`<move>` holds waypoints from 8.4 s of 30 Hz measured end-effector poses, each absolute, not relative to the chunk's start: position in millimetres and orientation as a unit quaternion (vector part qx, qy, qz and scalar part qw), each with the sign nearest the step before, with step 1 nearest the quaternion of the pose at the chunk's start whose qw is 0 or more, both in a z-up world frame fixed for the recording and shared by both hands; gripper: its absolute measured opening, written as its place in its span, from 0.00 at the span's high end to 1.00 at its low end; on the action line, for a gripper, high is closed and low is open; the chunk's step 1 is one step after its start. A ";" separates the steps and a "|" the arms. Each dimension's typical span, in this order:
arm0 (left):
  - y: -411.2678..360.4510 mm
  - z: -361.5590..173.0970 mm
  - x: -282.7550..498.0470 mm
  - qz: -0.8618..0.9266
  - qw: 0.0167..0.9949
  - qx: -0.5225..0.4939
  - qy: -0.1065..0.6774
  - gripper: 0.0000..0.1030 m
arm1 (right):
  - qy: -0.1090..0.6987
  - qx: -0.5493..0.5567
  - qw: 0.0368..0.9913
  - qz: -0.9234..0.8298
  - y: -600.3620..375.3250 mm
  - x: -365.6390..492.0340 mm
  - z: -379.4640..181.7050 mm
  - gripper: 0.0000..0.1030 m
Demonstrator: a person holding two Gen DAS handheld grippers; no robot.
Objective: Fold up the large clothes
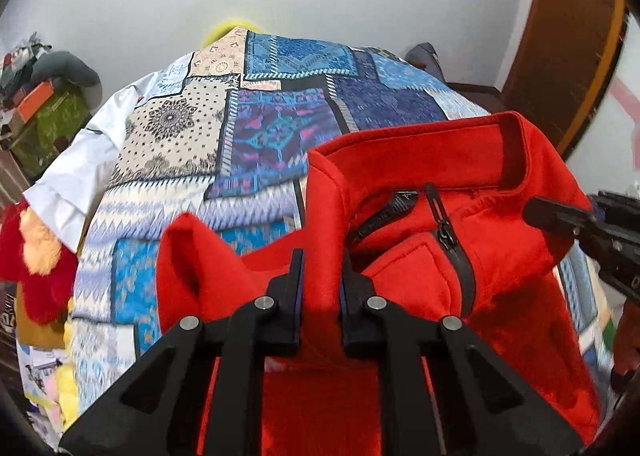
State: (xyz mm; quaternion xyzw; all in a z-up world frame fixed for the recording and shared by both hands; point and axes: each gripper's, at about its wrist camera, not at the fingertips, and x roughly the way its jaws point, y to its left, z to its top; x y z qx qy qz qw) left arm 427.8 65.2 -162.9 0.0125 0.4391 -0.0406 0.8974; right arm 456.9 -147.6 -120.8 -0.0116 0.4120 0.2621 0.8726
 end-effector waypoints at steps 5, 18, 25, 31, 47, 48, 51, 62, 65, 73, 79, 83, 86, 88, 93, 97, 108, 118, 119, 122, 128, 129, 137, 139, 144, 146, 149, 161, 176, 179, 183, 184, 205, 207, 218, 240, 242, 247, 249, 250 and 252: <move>62.6 -183.3 380.5 -0.054 0.883 0.021 0.466 0.85 | 0.432 -0.010 0.860 0.271 -153.9 409.2 -135.6 0.93; 88.4 -264.2 297.0 -0.026 0.835 0.061 0.546 0.85 | 0.497 -0.072 0.829 0.247 -172.4 329.3 -200.5 0.92; 125.2 -228.9 279.5 -0.005 0.854 0.043 0.519 0.83 | 0.492 -0.140 0.820 0.256 -174.1 303.4 -183.3 0.92; 153.7 -173.6 293.8 0.019 0.886 0.024 0.463 0.72 | 0.462 -0.116 0.838 0.266 -195.0 295.7 -145.9 0.92; 148.8 -231.7 409.5 0.061 0.862 0.055 0.500 0.53 | 0.505 -0.127 0.831 0.195 -156.0 410.8 -173.4 0.92; 154.3 -243.1 407.0 0.073 0.856 0.065 0.508 0.53 | 0.513 -0.138 0.826 0.186 -155.4 412.6 -182.5 0.92; 182.1 -276.4 395.0 0.102 0.833 0.078 0.538 0.53 | 0.531 -0.191 0.810 0.157 -165.2 410.1 -215.7 0.92; 186.7 -266.0 340.6 0.063 0.832 0.099 0.542 0.54 | 0.537 -0.163 0.821 0.101 -250.4 391.6 -205.4 0.92; 176.2 -237.4 337.7 0.039 0.854 0.067 0.515 0.47 | 0.508 -0.138 0.842 0.116 -247.3 380.3 -177.2 0.92; 114.7 -233.4 358.5 -0.029 0.866 0.043 0.497 0.29 | 0.510 -0.085 0.820 0.243 -172.6 362.9 -162.3 0.92; 81.0 -290.2 342.6 -0.047 0.842 0.065 0.534 0.27 | 0.553 -0.205 0.784 0.193 -135.9 356.1 -240.0 0.92; 81.9 -289.4 329.5 -0.039 0.850 0.081 0.520 0.25 | 0.547 -0.209 0.793 0.172 -147.7 355.2 -235.6 0.92; 81.1 -289.2 321.6 -0.041 0.852 0.088 0.515 0.24 | 0.535 -0.244 0.793 0.158 -153.9 348.5 -237.8 0.92; 83.3 -289.4 316.8 -0.037 0.854 0.085 0.512 0.23 | 0.524 -0.258 0.798 0.147 -158.2 343.6 -236.6 0.92; 89.6 -291.2 305.0 -0.021 0.859 0.078 0.506 0.22 | 0.504 -0.306 0.800 0.112 -170.5 332.4 -239.8 0.92; 93.2 -291.0 299.6 -0.013 0.857 0.069 0.510 0.22 | 0.505 -0.302 0.802 0.099 -181.8 328.6 -236.4 0.91; 131.2 -258.8 271.8 -0.011 0.861 0.041 0.507 0.22 | 0.552 -0.125 0.818 0.104 -262.2 329.8 -200.9 0.91; 184.0 -242.5 324.2 0.056 0.863 -0.027 0.501 0.22 | 0.479 -0.092 0.870 0.078 -243.5 394.3 -163.4 0.91; 180.1 -247.9 330.7 0.052 0.861 -0.030 0.506 0.22 | 0.490 -0.100 0.864 0.068 -238.6 406.8 -175.5 0.91; 160.0 -273.9 349.2 0.035 0.849 -0.014 0.527 0.22 | 0.531 -0.135 0.836 0.036 -233.3 435.7 -217.6 0.91; 140.6 -321.2 339.9 0.055 0.833 0.054 0.548 0.19 | 0.500 -0.235 0.833 0.003 -231.9 434.6 -237.6 0.91; 144.4 -321.6 337.4 0.057 0.833 0.043 0.549 0.16 | 0.493 -0.256 0.832 -0.004 -233.6 432.7 -239.6 0.91; 166.4 -317.7 301.8 0.044 0.820 0.055 0.568 0.16 | 0.482 -0.227 0.845 -0.041 -283.9 435.1 -231.7 0.12; 170.2 -299.3 293.3 0.036 0.833 0.055 0.550 0.16 | 0.492 -0.173 0.853 -0.024 -301.3 432.7 -224.4 0.12; 192.5 -252.5 309.1 0.043 0.862 0.003 0.505 0.15 | 0.468 -0.106 0.877 0.019 -306.3 419.2 -195.3 0.12; 202.9 -247.5 326.3 0.045 0.865 -0.024 0.498 0.13 | 0.460 -0.070 0.883 0.057 -304.3 413.7 -182.2 0.12; 219.2 -257.3 360.0 0.048 0.856 -0.058 0.511 0.12 | 0.466 -0.018 0.878 0.109 -301.9 419.0 -179.4 0.12; 202.6 -325.7 432.4 0.006 0.821 -0.128 0.556 0.50 | 0.530 0.096 0.825 0.170 -277.7 476.9 -243.3 0.48; 225.1 -225.3 483.5 0.070 0.873 -0.087 0.475 0.83 | 0.461 -0.051 0.874 0.147 -196.8 548.4 -193.7 0.82; 237.4 -229.6 503.5 0.081 0.871 -0.094 0.476 0.82 | 0.457 -0.063 0.877 0.137 -184.2 572.4 -195.0 0.82; 247.4 -254.4 520.8 0.092 0.861 -0.086 0.493 0.80 | 0.455 -0.082 0.879 0.117 -169.7 598.5 -211.0 0.81; 248.1 -262.3 524.6 0.094 0.858 -0.077 0.499 0.79 | 0.454 -0.084 0.880 0.110 -167.7 605.1 -216.8 0.81; 257.3 -207.7 472.4 0.129 0.876 -0.098 0.455 0.33 | 0.402 -0.056 0.908 0.105 -219.5 545.7 -156.5 0.11; 248.1 -185.8 454.5 0.112 0.883 -0.109 0.442 0.32 | 0.394 -0.051 0.911 0.114 -223.3 528.2 -140.1 0.11; 182.8 -115.6 343.3 0.052 0.904 -0.045 0.421 0.32 | 0.359 -0.038 0.917 0.171 -226.3 400.7 -63.3 0.07; 214.6 -263.7 175.1 0.089 0.816 -0.123 0.558 0.25 | 0.513 0.008 0.846 0.149 -267.5 251.1 -182.2 0.05; 220.3 -280.0 167.6 0.094 0.805 -0.137 0.570 0.25 | 0.526 0.020 0.838 0.146 -274.4 245.4 -191.9 0.05; 228.4 -306.1 160.5 0.108 0.789 -0.151 0.586 0.25 | 0.535 0.040 0.830 0.151 -282.5 235.5 -200.7 0.05; 228.4 -310.9 162.8 0.107 0.789 -0.153 0.585 0.27 | 0.538 0.053 0.827 0.158 -284.2 235.6 -203.1 0.05; 228.1 -312.8 165.3 0.113 0.789 -0.151 0.584 0.28 | 0.540 0.062 0.824 0.161 -285.2 236.7 -205.3 0.05; 226.2 -316.9 174.1 0.116 0.787 -0.152 0.587 0.39 | 0.541 0.073 0.822 0.164 -284.7 239.6 -207.7 0.10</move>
